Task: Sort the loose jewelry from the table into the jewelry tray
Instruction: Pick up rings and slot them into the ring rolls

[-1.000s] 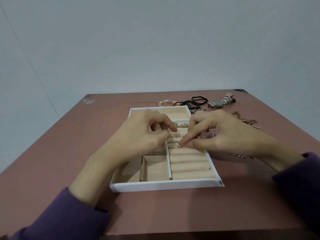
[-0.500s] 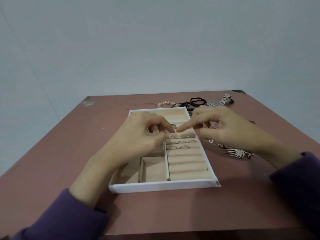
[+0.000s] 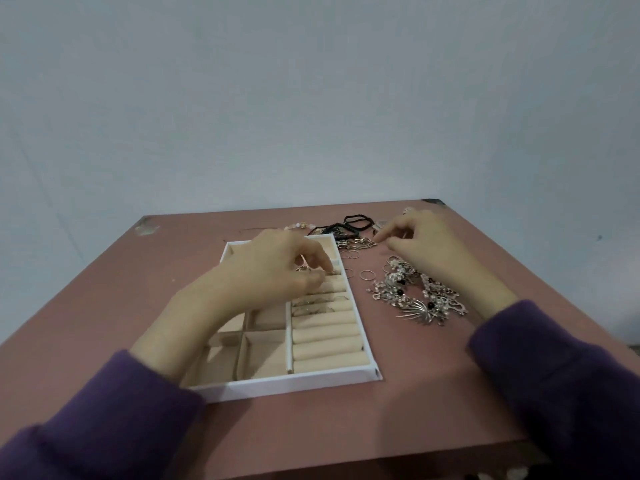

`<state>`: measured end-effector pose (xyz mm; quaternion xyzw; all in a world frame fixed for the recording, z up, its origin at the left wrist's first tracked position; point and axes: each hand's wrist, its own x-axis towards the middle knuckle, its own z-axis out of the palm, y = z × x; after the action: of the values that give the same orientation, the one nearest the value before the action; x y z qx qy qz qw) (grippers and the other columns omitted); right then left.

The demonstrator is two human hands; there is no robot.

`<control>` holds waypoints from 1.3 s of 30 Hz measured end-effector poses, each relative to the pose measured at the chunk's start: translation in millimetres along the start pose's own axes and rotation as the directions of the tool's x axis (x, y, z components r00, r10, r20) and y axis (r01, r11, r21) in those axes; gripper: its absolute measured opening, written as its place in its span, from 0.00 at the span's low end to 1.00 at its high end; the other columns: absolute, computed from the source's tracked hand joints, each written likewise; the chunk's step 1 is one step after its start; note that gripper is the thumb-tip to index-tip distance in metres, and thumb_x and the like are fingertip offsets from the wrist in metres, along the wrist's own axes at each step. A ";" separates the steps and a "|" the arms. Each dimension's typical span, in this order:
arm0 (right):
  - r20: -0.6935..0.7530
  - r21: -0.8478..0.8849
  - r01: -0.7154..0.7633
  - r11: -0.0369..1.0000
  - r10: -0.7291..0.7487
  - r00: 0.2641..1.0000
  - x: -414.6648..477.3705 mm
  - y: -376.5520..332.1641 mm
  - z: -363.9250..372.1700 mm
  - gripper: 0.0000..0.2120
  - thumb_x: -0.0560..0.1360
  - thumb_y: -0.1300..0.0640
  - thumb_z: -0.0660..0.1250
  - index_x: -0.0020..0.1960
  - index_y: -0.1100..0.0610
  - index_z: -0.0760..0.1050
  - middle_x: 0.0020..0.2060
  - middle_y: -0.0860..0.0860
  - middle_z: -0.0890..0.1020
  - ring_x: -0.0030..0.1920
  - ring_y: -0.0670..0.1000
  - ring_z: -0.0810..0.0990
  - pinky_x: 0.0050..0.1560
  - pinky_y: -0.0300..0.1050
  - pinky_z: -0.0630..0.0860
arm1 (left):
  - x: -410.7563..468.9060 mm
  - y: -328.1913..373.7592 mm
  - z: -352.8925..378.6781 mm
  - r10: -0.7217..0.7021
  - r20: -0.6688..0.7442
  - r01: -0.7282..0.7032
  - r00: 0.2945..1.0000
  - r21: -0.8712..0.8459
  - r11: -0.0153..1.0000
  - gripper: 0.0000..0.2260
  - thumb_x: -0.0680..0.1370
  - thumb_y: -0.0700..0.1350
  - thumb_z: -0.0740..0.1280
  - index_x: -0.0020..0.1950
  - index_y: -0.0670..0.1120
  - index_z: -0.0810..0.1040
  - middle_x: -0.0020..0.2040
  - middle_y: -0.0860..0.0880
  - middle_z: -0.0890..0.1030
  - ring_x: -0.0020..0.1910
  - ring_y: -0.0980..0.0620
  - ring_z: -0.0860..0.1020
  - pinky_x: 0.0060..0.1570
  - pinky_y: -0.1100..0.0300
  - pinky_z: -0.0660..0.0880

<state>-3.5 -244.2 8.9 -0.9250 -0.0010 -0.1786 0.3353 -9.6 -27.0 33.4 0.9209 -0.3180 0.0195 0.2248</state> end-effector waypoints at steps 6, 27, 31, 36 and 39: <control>-0.016 -0.067 -0.033 0.997 0.032 0.999 1.6 6.8 -3.4 0.12 0.70 0.65 0.63 0.41 0.52 0.82 0.31 0.44 0.76 0.32 0.41 0.72 0.29 0.23 0.66 | 42.0 22.6 11.7 0.060 0.045 -0.065 0.997 0.119 0.991 0.08 0.74 0.48 0.68 0.52 0.51 0.82 0.50 0.54 0.82 0.47 0.55 0.76 0.48 0.62 0.71; -0.103 -0.082 -0.101 0.992 0.092 0.990 10.9 20.3 -3.2 0.11 0.70 0.63 0.63 0.41 0.50 0.81 0.33 0.45 0.76 0.41 0.49 0.77 0.42 0.42 0.73 | 87.8 22.0 41.4 0.014 0.192 -0.033 0.981 0.092 0.995 0.06 0.70 0.44 0.74 0.46 0.46 0.80 0.36 0.54 0.77 0.36 0.58 0.73 0.36 0.67 0.68; -0.058 -0.222 -0.102 0.970 0.092 0.994 10.6 23.4 2.5 0.04 0.69 0.53 0.68 0.40 0.50 0.81 0.38 0.48 0.81 0.49 0.52 0.79 0.53 0.51 0.76 | 87.7 20.3 42.7 -0.008 0.188 0.011 0.982 -0.017 1.000 0.10 0.69 0.40 0.74 0.47 0.46 0.78 0.34 0.57 0.76 0.34 0.59 0.74 0.44 0.59 0.74; -0.047 -0.410 -0.145 0.900 0.139 0.989 5.9 16.8 4.8 0.16 0.69 0.41 0.67 0.43 0.54 0.81 0.45 0.51 0.82 0.53 0.54 0.77 0.56 0.52 0.72 | 86.1 20.2 44.3 0.010 0.153 -0.002 0.988 -0.051 0.999 0.10 0.68 0.39 0.74 0.46 0.48 0.78 0.33 0.57 0.76 0.30 0.61 0.72 0.38 0.61 0.72; -0.046 -0.442 -0.149 0.884 0.144 0.989 6.8 14.2 7.6 0.17 0.68 0.41 0.68 0.44 0.54 0.80 0.45 0.51 0.82 0.54 0.54 0.76 0.57 0.52 0.71 | 84.5 20.4 43.9 0.024 0.136 -0.020 0.990 -0.029 0.999 0.10 0.68 0.36 0.73 0.46 0.47 0.79 0.30 0.58 0.76 0.28 0.65 0.71 0.35 0.63 0.70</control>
<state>7.1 -251.3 -3.1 -0.9735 0.1116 -0.1536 0.1279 41.0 -108.7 17.3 0.9133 -0.3429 -0.0456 0.2152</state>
